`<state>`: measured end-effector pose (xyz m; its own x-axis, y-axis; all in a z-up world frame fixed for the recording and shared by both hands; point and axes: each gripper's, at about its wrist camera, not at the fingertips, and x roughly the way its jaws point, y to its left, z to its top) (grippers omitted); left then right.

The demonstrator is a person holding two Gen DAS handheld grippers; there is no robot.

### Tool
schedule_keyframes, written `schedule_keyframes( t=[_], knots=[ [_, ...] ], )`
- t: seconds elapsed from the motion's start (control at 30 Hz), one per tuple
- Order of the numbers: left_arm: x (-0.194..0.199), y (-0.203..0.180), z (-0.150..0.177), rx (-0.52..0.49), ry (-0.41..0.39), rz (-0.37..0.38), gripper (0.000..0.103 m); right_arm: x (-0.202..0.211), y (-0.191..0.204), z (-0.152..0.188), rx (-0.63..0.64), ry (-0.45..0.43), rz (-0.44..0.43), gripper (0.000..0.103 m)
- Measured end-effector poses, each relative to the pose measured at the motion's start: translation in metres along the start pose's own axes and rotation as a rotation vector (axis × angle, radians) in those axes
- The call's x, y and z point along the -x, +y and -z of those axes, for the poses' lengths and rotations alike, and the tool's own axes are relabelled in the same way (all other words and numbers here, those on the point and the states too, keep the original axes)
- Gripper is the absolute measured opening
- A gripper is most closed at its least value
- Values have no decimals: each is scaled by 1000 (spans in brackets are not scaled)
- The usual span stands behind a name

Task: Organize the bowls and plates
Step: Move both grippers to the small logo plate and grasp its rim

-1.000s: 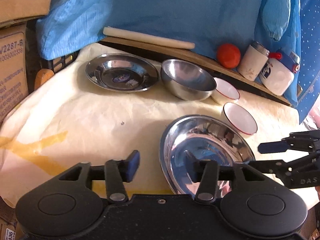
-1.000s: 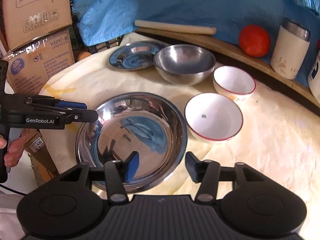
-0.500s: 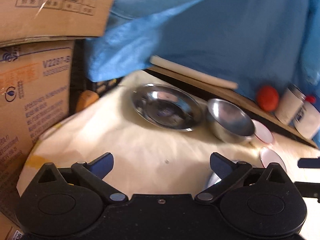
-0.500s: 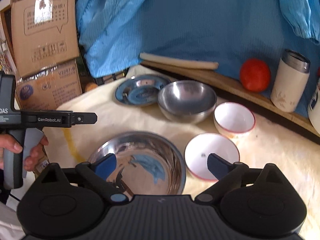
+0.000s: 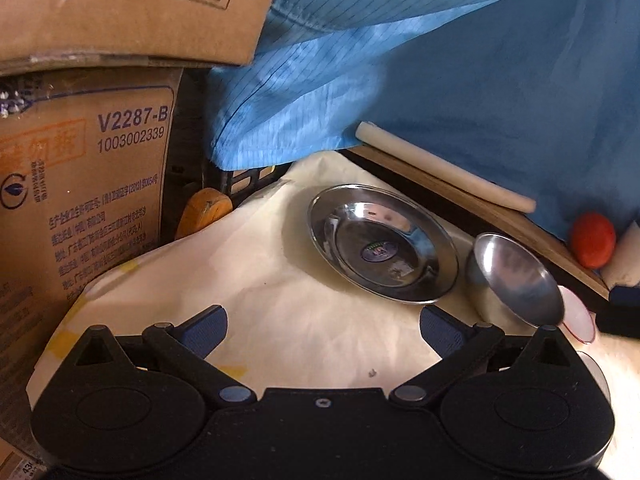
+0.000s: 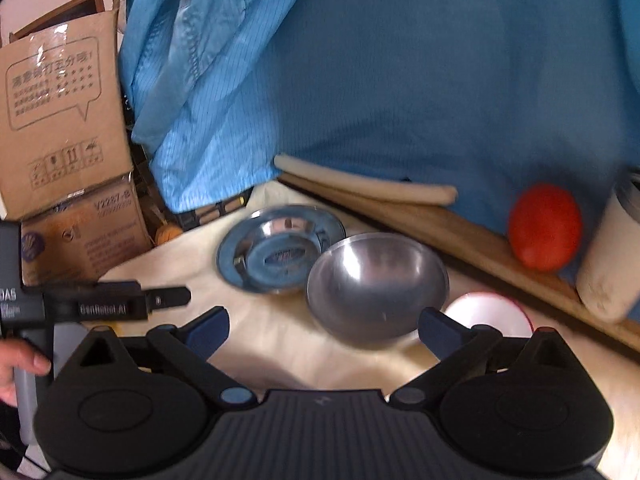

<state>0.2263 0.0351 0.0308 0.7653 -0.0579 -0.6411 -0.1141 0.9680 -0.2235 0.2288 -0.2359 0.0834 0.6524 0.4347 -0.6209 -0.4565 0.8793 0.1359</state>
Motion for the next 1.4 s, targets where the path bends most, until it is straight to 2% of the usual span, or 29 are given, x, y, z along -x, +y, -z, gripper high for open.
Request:
schedule_keyframes(
  t=[0.2, 0.4, 0.57, 0.77, 1.1, 1.3, 1.37, 1.4],
  knots=[
    [-14, 4, -4, 18, 24, -7, 102, -32, 2, -22, -27, -3, -40, 103],
    [-29, 6, -5, 44, 39, -6, 102, -66, 5, -45, -59, 31, -98, 103],
    [-40, 2, -10, 85, 25, -6, 102, -90, 7, -58, -54, 50, -112, 103],
    [-53, -5, -14, 115, -4, -40, 102, -124, 3, -64, -46, 97, -117, 102],
    [-68, -4, -24, 140, -15, -30, 102, -159, -1, -60, -31, 149, -100, 87],
    [-69, -2, -24, 139, -27, -30, 93, -173, 1, -62, -15, 183, -72, 78],
    [-68, 0, -24, 143, -29, -20, 85, -178, 4, -62, -15, 193, -66, 75],
    [-69, 0, -24, 142, -28, -15, 84, -179, 5, -62, -11, 196, -56, 75]
  ],
)
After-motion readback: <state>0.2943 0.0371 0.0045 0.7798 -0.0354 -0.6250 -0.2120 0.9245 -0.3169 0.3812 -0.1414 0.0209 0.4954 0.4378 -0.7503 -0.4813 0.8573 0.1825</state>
